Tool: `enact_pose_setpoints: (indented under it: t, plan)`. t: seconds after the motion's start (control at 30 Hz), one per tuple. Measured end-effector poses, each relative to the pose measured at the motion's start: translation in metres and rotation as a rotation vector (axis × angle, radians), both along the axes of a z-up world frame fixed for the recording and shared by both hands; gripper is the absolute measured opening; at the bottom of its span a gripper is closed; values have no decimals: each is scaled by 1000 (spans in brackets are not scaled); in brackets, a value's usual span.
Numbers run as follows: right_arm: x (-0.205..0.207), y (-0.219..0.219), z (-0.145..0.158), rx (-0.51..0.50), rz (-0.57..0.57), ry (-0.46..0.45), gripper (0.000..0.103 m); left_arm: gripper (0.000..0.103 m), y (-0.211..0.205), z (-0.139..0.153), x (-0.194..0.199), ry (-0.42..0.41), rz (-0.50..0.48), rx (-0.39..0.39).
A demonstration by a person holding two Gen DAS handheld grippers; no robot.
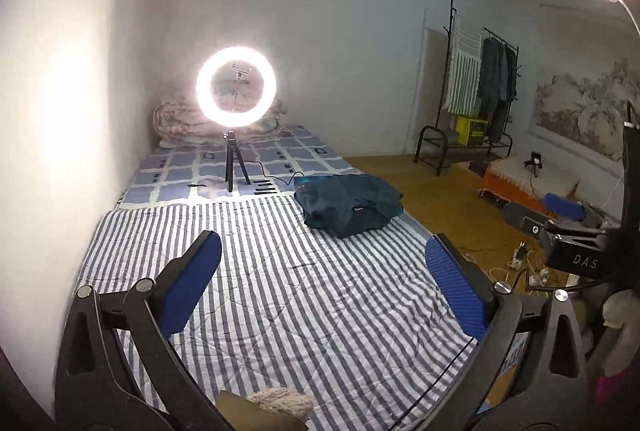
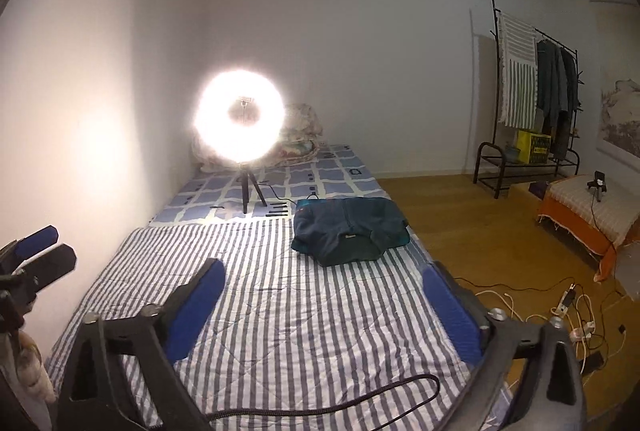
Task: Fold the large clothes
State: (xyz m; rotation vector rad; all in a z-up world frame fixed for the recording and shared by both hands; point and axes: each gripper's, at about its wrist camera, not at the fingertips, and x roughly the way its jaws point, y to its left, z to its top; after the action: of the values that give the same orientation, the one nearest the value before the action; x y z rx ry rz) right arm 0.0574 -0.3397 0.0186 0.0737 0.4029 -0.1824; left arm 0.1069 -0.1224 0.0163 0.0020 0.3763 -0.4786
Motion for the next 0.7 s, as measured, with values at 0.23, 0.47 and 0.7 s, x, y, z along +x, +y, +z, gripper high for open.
enact_pose_setpoints:
  t: [0.23, 0.47, 0.7]
  plan:
    - [-7, 12, -3, -28, 16, -5, 103, 103, -6, -9, -16, -19, 11, 44]
    - [-11, 15, -9, -27, 25, 8, 103, 103, -9, -18, -18, -16, 35, 77]
    - [-13, 15, -15, -36, 21, 27, 103, 103, -11, -19, -14, -10, 33, 88]
